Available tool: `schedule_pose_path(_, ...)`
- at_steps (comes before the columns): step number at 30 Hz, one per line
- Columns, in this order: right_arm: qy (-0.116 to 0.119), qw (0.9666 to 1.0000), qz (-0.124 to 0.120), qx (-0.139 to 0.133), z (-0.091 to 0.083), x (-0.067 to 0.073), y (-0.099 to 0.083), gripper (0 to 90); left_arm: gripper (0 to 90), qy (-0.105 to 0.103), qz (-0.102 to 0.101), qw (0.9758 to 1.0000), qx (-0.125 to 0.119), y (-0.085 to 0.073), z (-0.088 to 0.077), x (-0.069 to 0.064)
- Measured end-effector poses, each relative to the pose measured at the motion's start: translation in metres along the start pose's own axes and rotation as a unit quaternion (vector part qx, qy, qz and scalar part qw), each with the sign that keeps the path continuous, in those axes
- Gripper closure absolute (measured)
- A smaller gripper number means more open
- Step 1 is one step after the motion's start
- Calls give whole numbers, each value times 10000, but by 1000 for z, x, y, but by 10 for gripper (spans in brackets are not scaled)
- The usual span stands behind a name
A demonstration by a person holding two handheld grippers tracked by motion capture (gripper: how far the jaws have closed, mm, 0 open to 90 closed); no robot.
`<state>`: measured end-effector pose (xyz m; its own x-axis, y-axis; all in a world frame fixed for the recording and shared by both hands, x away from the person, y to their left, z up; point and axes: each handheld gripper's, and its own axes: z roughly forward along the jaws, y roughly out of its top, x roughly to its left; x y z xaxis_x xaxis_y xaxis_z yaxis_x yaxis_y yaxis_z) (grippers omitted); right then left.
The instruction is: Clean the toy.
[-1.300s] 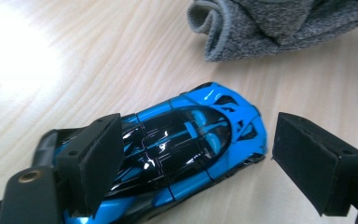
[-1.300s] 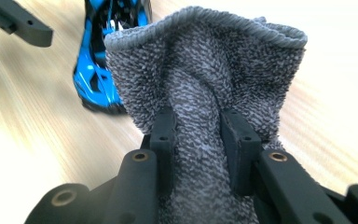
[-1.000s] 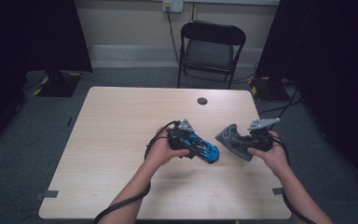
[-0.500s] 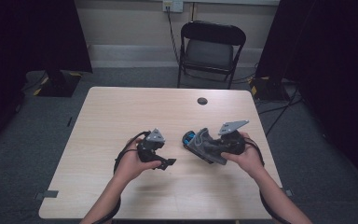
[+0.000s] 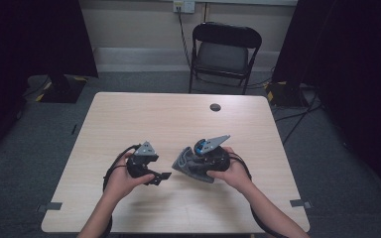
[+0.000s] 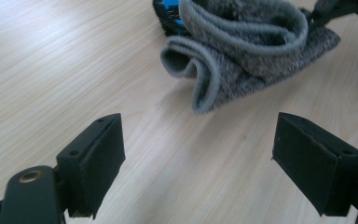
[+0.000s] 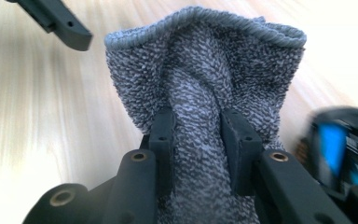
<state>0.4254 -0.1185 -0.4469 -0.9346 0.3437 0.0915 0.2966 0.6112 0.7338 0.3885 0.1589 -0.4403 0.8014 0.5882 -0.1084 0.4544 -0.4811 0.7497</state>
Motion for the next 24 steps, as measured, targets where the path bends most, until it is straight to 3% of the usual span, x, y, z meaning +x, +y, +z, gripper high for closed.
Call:
schedule_pose_path(6,233,9996,-145,74,26,11,7,682,164,43,34,10000,-38,-6,-4,5)
schedule_pose_path(11,251,9992,-288,154,44,17,7,659,166,33,42,9998,-176,-4,-9,7)
schedule_pose_path(14,289,9988,-308,265,51,20,4,578,169,0,60,9996,-279,1,-8,7)
schedule_pose_path(18,265,9991,-268,210,49,20,2,447,173,-84,146,9993,-348,9,-1,4)
schedule_pose_path(21,159,9997,-111,121,39,18,0,408,199,-150,248,9990,-354,16,4,0)
schedule_pose_path(24,78,9998,-150,91,28,16,-4,423,238,-197,400,9982,-404,20,7,-3)
